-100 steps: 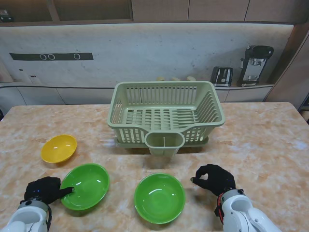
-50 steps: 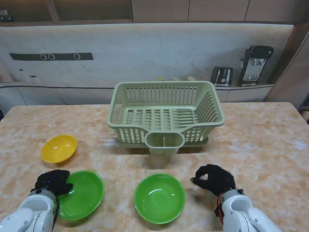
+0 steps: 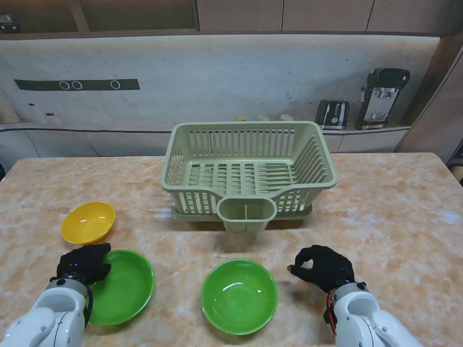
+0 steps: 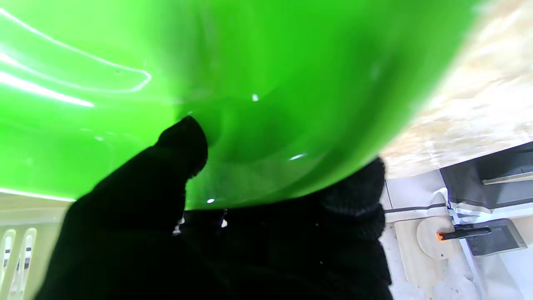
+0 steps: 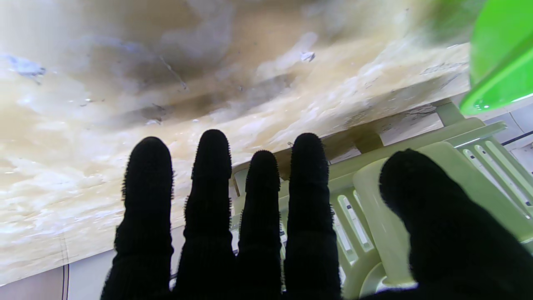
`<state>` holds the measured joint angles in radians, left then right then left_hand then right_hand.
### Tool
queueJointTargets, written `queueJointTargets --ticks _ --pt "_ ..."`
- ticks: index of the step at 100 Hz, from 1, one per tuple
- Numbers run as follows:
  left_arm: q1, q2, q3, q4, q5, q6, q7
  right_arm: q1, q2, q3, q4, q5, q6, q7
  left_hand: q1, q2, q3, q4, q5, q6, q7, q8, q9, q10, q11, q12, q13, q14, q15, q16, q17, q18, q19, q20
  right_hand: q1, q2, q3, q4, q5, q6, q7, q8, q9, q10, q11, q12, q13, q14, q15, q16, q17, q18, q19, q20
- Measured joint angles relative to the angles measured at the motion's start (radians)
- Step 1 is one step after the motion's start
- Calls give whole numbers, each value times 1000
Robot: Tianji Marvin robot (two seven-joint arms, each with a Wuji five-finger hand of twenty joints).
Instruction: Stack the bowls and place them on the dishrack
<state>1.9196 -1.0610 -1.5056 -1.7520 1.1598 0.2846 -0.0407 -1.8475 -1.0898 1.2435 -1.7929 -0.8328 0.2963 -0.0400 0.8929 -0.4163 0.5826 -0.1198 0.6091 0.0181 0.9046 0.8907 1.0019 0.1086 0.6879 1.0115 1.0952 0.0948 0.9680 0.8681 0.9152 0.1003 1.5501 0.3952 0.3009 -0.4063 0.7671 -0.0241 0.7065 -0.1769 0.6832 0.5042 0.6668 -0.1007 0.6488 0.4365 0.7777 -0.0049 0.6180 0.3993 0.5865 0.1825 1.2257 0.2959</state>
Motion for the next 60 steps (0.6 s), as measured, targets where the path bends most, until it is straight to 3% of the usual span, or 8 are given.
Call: queueJointTargets --ticks 12,26,60 --pt "4 -6 -3 -3 -30 0 49 -2 0 5 0 -4 0 -5 0 0 18 0 0 -2 23 24 14 -6 50 9 51 -42 33 41 84 -39 62 -43 0 0 0 0 0 -9 0 -8 0 0 0 0 0 0 0 0 -1 0 0 0" --pt "24 -17 -19 -27 -48 -2 85 -4 0 9 0 -8 1 -7 1 0 60 2 0 -3 25 24 25 -7 73 9 89 -85 82 64 112 -74 103 -51 0 0 0 0 0 -10 1 -9 0 0 -1 0 0 0 -1 0 -2 0 0 2" --pt "113 -35 -65 -128 -79 -15 176 -10 0 17 -2 -12 2 -11 1 -14 74 3 7 -3 25 24 47 -6 83 9 114 -99 110 85 123 -85 131 -52 0 0 0 0 0 -11 2 -10 0 0 -1 0 0 0 -1 0 -6 0 0 9"
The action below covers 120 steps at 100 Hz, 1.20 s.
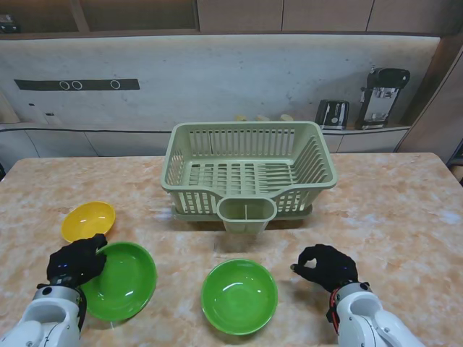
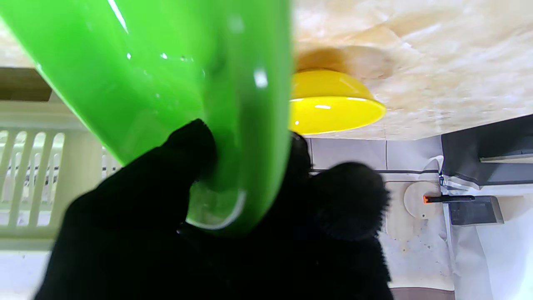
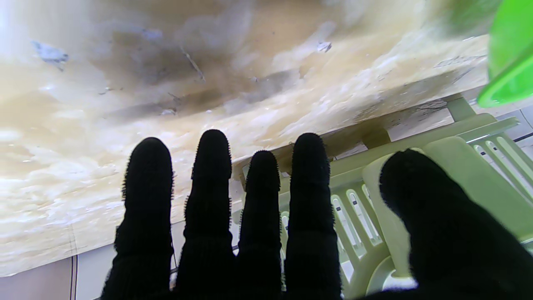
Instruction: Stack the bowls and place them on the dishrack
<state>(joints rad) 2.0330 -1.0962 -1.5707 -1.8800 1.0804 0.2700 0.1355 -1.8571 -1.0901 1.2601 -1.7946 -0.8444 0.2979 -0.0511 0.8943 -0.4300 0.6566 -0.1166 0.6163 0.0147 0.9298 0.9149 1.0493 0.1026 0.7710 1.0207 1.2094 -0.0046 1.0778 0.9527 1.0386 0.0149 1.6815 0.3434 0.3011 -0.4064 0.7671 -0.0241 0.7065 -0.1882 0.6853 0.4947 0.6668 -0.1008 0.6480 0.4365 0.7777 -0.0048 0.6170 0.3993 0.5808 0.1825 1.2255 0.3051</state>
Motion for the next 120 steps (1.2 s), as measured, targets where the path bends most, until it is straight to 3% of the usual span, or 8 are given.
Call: queueJointTargets --ticks 35,57,60,81,120 --pt "19 -12 43 -70 -172 -2 25 -31 -2 38 -14 -60 7 -37 0 -12 0 0 1 0 0 0 -1 19 0 0 0 0 1 1 0 0 7 -2 0 -1 0 0 0 -27 11 -11 23 -4 -12 0 0 0 -10 0 -11 0 -1 0" --pt "-5 -20 94 -96 -266 15 4 -39 -2 48 -18 -68 13 -49 9 -12 -9 1 1 4 0 0 -2 29 0 -1 0 3 1 1 0 0 7 -3 1 -1 0 0 0 -38 15 -13 23 -4 -12 0 0 0 -10 0 -17 0 -1 0" --pt "-10 -21 100 -98 -281 17 2 -39 -2 48 -18 -68 14 -49 10 -12 -13 16 1 6 0 0 -2 34 0 -1 0 5 1 3 0 0 7 -3 1 -1 0 0 0 -38 20 -13 23 -4 -13 0 0 0 -10 0 -17 0 -1 0" --pt "-47 -29 138 -102 -428 19 1 -40 -2 48 -19 -69 16 -48 21 -12 -16 16 0 27 0 0 -4 48 0 -1 0 13 1 5 0 7 7 -4 1 -1 0 0 1 -39 23 -15 23 -4 -23 0 0 0 -10 0 -19 -1 -1 1" --pt "-70 -44 173 -120 -600 10 -12 -40 -2 47 -19 -70 19 -47 40 -13 -25 16 0 50 0 0 -5 64 0 -10 0 22 6 10 0 15 13 -5 1 -1 0 0 1 -39 24 -23 23 -5 -24 0 0 0 -12 0 -19 -1 -1 2"
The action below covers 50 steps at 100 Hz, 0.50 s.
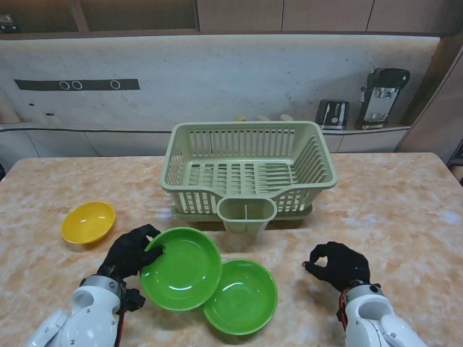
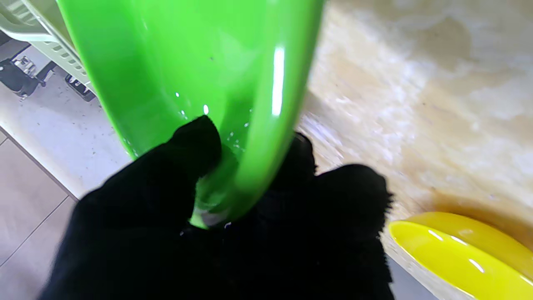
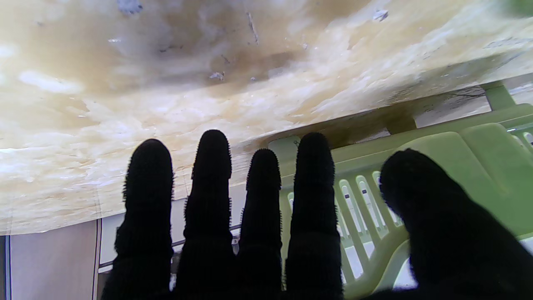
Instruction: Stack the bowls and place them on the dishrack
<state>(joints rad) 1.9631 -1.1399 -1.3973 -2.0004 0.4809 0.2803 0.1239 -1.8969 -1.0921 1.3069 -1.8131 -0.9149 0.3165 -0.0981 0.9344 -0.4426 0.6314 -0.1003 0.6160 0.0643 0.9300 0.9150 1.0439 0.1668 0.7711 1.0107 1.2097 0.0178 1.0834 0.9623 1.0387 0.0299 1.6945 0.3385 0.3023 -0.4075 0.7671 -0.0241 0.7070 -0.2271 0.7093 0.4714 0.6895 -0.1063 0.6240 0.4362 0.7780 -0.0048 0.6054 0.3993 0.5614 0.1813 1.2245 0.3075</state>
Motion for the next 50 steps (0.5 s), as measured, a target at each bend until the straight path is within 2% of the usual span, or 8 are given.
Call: queueJointTargets --ticks 20,28,50 --pt "-17 5 41 -2 -51 -6 -51 0 0 0 0 0 0 0 0 0 -1 0 0 3 0 0 0 9 0 0 0 5 7 0 0 5 3 0 0 0 0 0 0 0 1 0 0 0 0 0 0 0 0 0 0 0 -1 0" --pt "-38 8 65 6 -87 -10 -66 0 0 0 0 -1 0 0 0 0 -1 0 0 3 0 0 0 9 0 -1 0 5 8 1 0 5 3 0 0 0 0 0 0 0 1 0 0 0 0 0 0 0 0 0 0 0 -1 0" --pt "-111 14 125 52 -117 -14 -114 -3 0 4 0 -1 2 -5 4 0 -2 0 0 3 -1 0 -2 11 0 -2 0 11 8 -2 0 10 3 -2 0 0 0 0 0 0 1 0 0 0 0 0 0 0 0 0 0 0 -2 2"
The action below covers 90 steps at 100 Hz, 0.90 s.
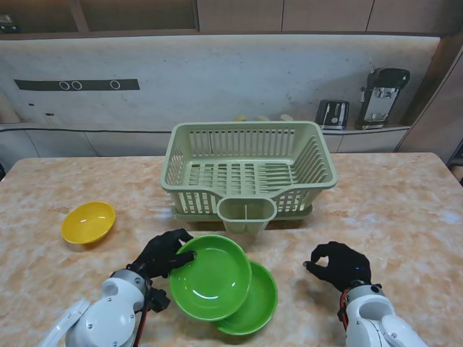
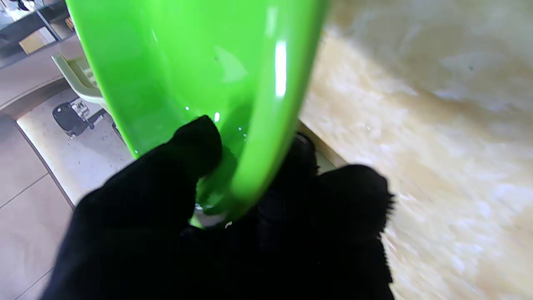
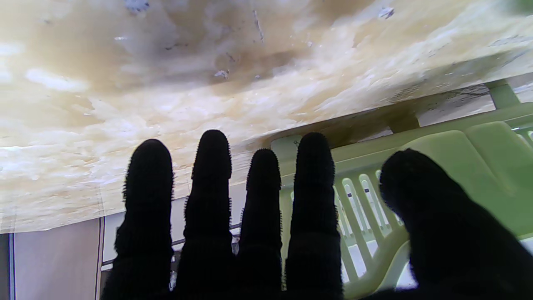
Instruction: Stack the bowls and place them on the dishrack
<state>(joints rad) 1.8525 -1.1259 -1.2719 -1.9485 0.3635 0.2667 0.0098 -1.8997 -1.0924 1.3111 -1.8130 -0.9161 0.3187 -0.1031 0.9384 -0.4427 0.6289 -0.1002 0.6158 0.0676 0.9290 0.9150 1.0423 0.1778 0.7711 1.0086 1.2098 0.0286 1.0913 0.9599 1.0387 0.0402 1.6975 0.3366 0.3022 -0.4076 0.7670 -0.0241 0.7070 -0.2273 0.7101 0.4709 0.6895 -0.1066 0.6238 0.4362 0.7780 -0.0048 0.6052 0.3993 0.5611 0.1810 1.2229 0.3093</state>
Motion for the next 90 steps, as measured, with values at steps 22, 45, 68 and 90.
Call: queueJointTargets --ticks 22,45,68,90 --pt "-66 5 64 48 -54 -12 -37 -3 0 3 0 0 3 -3 7 0 -9 0 -1 10 -2 0 -9 11 0 -1 -1 11 0 -2 0 12 0 -2 0 0 -1 0 0 0 0 0 0 0 0 0 0 0 0 0 0 0 -7 7" --pt "-131 13 131 96 -83 -28 -91 -4 -1 4 0 0 4 -3 8 0 -10 0 -1 11 -2 -1 -9 13 0 -9 -2 17 1 -3 -1 20 0 -6 0 0 -1 0 0 0 0 0 0 0 0 0 0 0 0 0 0 0 -7 8" --pt "-171 17 162 130 -67 -37 -118 -5 -1 6 0 1 5 -2 17 0 -19 0 -1 13 -2 -7 -10 17 0 -11 -3 25 1 -12 -1 29 0 -6 0 0 -1 0 0 0 0 0 0 0 0 0 0 0 0 0 -5 0 -7 8" --pt "-193 21 182 151 -40 -43 -125 -5 -1 6 0 1 6 -1 17 0 -24 0 -1 13 -2 -17 -10 21 -2 -11 -4 29 1 -14 -2 34 0 -12 0 0 -1 0 0 0 0 0 0 0 0 0 0 0 0 0 -6 0 -8 8"
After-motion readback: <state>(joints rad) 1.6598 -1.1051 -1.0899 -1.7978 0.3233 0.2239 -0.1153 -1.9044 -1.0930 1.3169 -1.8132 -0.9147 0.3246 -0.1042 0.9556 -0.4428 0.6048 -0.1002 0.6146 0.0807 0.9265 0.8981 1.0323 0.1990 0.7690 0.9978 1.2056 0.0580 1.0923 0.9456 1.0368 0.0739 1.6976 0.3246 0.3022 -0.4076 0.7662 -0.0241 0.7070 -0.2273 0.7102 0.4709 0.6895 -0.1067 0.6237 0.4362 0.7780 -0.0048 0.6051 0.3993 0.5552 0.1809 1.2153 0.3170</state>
